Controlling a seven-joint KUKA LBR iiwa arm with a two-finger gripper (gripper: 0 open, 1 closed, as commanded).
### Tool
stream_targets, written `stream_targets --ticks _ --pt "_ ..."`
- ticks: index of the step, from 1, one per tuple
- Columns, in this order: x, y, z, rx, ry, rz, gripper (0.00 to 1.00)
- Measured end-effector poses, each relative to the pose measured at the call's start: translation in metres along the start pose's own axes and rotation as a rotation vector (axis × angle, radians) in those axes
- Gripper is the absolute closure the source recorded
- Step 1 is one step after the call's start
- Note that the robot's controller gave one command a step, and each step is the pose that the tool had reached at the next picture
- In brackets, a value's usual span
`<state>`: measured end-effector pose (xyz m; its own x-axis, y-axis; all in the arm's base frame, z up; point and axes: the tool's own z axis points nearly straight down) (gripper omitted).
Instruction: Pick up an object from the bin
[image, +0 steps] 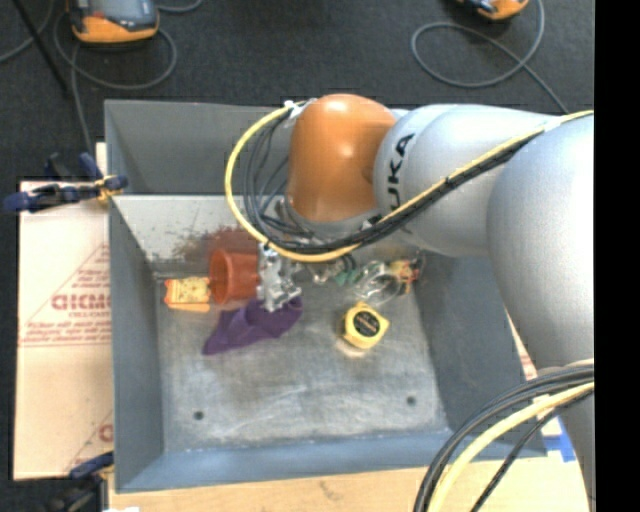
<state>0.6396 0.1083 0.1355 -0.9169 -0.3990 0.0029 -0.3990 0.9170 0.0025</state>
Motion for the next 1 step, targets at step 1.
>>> stream_targets --ticks 1 --pt "-0.0006 0.0039 -0.0193 0.001 -0.007 0.196 1.0"
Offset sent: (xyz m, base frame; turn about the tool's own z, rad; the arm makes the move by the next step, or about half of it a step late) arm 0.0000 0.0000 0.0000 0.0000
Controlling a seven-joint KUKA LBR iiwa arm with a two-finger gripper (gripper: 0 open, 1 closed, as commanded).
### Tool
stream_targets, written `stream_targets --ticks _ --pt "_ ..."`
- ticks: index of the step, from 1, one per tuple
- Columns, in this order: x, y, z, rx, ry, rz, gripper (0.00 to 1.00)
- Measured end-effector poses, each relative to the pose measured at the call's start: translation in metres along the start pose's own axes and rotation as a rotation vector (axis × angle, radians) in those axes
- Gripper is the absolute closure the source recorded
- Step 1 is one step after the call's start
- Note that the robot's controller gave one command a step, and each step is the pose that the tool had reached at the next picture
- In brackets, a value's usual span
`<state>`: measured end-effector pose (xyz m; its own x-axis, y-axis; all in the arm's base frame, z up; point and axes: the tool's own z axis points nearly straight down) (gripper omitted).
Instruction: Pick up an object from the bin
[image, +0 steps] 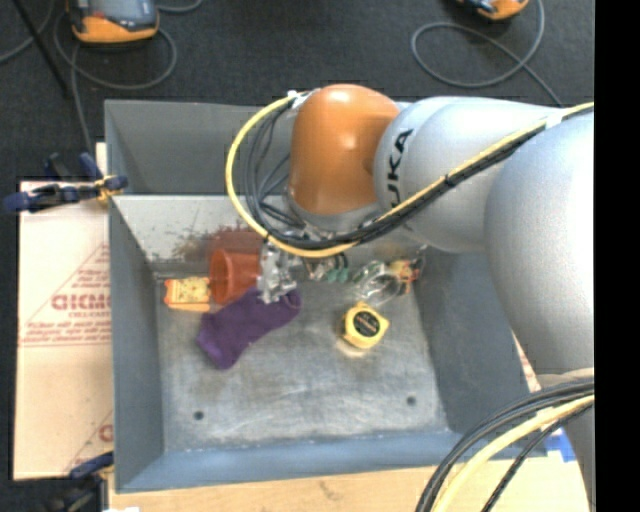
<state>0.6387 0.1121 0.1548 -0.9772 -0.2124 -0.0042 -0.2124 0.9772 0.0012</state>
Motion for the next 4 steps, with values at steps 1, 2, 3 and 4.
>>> stream_targets --ticks 1,2,3,4 --pt "0.001 0.0 0.012 0.0 0.001 0.057 1.0" --pt "-0.006 -0.005 -0.01 0.0 0.004 0.16 1.0" --pt "-0.018 0.061 0.025 0.001 0.015 0.197 1.0" --pt "-0.018 0.061 0.025 0.001 0.015 0.197 1.0"
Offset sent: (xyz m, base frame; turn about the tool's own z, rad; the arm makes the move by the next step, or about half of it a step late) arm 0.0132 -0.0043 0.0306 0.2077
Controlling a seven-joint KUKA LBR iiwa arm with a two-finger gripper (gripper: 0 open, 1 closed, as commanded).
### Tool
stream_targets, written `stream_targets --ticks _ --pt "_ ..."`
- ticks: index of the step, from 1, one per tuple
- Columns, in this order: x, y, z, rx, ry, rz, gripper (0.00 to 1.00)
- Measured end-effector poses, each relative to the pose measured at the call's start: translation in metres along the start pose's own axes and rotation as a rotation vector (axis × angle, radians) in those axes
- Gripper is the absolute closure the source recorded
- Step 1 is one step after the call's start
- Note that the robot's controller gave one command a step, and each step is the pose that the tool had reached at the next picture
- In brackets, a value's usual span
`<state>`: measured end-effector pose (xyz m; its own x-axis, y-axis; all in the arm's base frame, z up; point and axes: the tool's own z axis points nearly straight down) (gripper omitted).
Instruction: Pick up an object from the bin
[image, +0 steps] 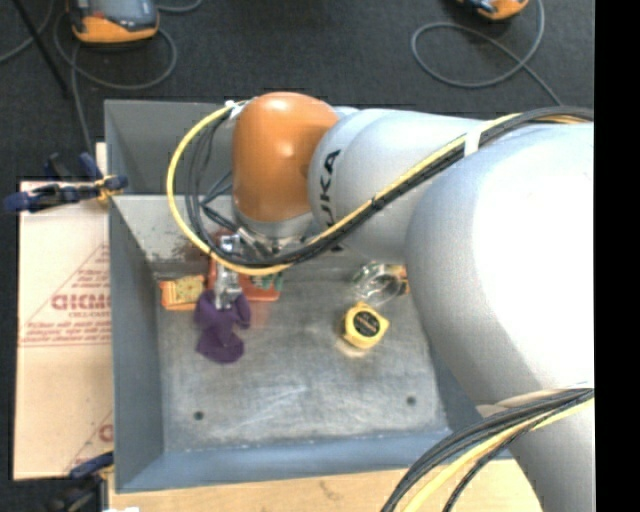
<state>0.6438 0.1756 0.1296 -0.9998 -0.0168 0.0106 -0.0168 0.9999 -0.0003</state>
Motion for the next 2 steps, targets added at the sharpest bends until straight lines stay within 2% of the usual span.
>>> stream_targets --ticks 1,2 --pt "-0.005 0.026 0.015 0.0 0.008 -0.06 1.0" --pt "0.001 -0.016 -0.025 0.0 -0.005 -0.112 1.0"
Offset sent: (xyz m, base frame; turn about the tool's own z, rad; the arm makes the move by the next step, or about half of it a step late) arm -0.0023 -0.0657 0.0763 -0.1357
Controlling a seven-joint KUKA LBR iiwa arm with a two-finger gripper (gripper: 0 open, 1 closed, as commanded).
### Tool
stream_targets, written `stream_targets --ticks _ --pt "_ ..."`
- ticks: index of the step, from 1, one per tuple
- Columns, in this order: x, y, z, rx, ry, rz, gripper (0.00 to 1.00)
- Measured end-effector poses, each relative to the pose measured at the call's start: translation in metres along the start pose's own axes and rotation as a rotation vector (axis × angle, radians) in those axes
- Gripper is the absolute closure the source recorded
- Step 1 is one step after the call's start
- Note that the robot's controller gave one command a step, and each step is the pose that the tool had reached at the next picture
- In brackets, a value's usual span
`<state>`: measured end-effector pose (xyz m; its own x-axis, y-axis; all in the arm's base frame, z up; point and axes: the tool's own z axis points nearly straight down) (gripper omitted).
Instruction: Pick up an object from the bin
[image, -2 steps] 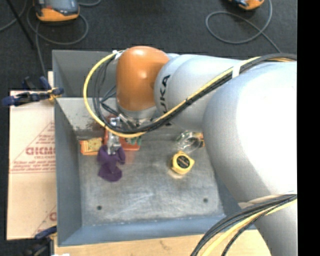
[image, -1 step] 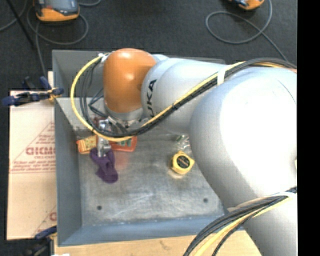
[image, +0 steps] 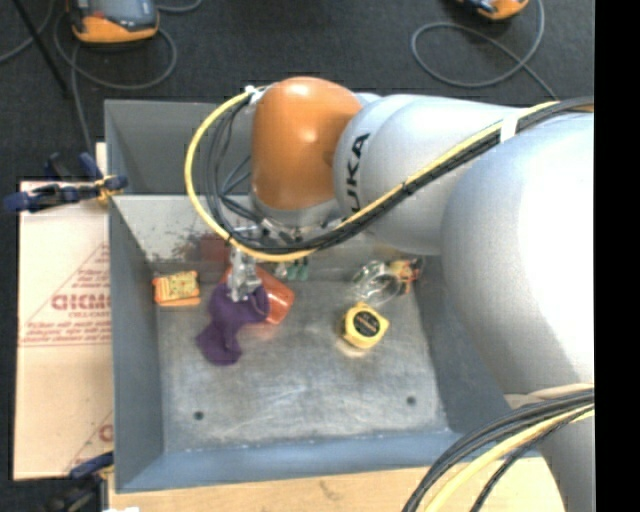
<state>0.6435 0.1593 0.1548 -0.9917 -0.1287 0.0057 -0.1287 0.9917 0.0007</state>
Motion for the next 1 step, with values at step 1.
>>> stream_targets --ticks 1 --pt "-0.0019 -0.0039 -0.0724 0.004 -0.009 -0.075 1.0"
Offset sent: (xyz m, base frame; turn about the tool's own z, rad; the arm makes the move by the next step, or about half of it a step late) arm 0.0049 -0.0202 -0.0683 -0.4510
